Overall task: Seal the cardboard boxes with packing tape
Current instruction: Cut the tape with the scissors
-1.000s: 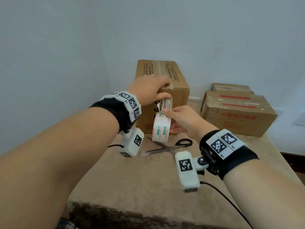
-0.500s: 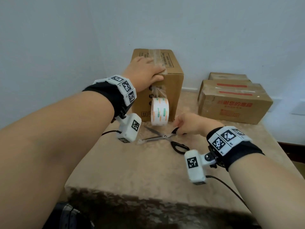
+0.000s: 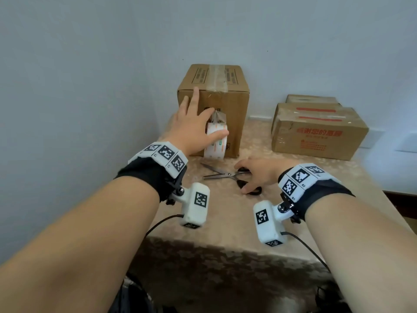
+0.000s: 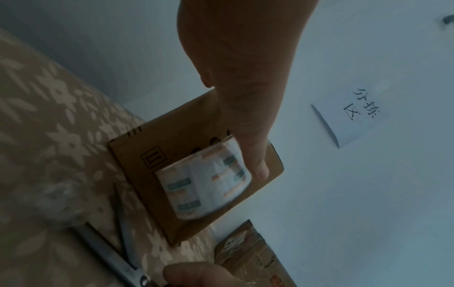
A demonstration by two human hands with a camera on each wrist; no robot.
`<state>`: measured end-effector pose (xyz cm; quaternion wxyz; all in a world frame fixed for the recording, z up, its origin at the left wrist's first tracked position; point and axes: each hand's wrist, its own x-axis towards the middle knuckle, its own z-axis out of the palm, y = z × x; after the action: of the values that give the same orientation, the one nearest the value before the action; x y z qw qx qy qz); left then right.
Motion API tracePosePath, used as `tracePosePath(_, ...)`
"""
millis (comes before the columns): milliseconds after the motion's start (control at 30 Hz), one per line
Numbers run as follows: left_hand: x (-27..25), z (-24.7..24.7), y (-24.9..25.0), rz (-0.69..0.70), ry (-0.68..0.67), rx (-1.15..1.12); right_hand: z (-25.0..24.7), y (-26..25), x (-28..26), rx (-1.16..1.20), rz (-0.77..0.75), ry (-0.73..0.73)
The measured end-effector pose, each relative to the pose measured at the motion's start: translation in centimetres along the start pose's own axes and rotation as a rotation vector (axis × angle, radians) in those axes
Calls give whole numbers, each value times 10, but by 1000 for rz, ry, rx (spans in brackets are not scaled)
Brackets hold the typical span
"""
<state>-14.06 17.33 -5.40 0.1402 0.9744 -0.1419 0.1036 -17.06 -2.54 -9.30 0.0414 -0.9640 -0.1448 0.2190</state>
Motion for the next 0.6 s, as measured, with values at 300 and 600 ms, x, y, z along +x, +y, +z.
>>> tracePosePath(300,-11,6,10,-72,-94,-50,0,14,-21,-39,10,46)
tracePosePath(600,-6,13,36,-200,-9,-237,-15,12,-27,-121,109,131)
